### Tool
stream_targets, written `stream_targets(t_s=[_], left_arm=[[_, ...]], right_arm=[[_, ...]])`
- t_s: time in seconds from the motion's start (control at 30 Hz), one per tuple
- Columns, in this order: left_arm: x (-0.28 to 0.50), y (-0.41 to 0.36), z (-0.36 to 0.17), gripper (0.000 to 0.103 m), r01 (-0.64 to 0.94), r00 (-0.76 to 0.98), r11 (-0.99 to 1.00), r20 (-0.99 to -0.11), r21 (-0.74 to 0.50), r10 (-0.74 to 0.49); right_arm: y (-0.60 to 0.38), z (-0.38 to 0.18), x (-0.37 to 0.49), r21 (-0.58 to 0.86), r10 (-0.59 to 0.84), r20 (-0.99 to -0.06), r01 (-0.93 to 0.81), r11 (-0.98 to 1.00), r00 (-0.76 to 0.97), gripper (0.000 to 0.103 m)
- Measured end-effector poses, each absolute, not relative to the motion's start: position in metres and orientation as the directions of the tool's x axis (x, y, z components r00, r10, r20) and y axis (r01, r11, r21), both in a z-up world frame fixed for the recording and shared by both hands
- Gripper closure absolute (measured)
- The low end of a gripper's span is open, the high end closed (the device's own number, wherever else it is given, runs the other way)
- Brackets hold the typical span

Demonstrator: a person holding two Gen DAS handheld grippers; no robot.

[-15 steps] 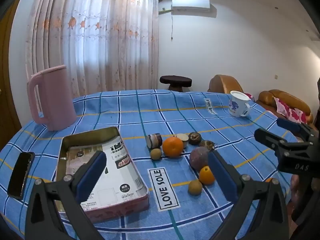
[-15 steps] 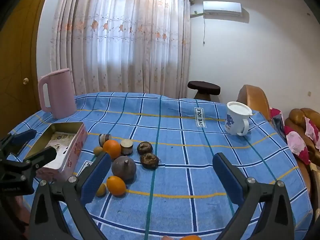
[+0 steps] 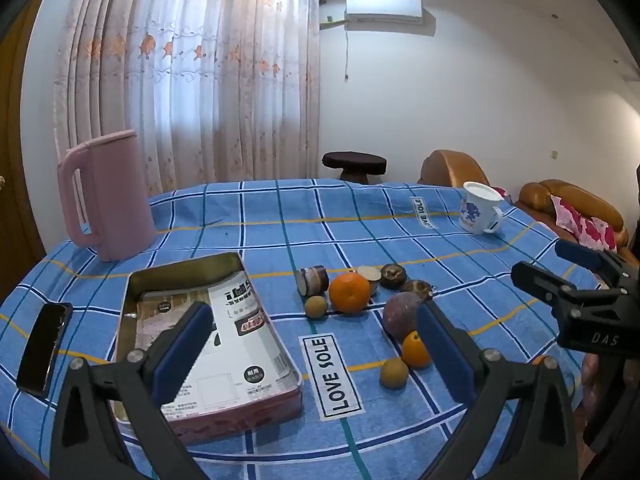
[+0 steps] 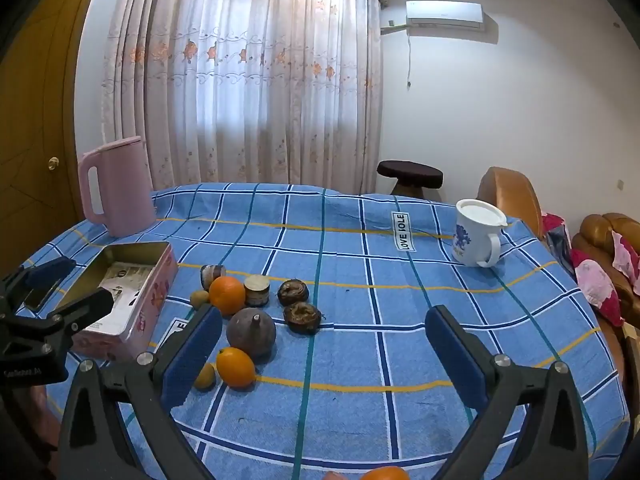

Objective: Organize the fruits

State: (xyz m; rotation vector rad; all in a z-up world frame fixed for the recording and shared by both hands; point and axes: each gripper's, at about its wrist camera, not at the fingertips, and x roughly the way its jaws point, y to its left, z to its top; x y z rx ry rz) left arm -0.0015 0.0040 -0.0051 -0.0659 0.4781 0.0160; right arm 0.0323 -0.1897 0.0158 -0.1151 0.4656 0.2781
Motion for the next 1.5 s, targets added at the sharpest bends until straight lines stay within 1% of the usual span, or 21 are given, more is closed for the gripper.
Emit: stream_targets(t_s=[1.5], left_arm=[[-0.0021,0.0023,-0.0047,0.0,-0.032,0.889,0.998,-0.458,-0.053,0.004]], right_arm=[[-0.1915,0.0136,0.026,-0.035,0.255,-0.453,-0.303,0.952,0.854,0.001]])
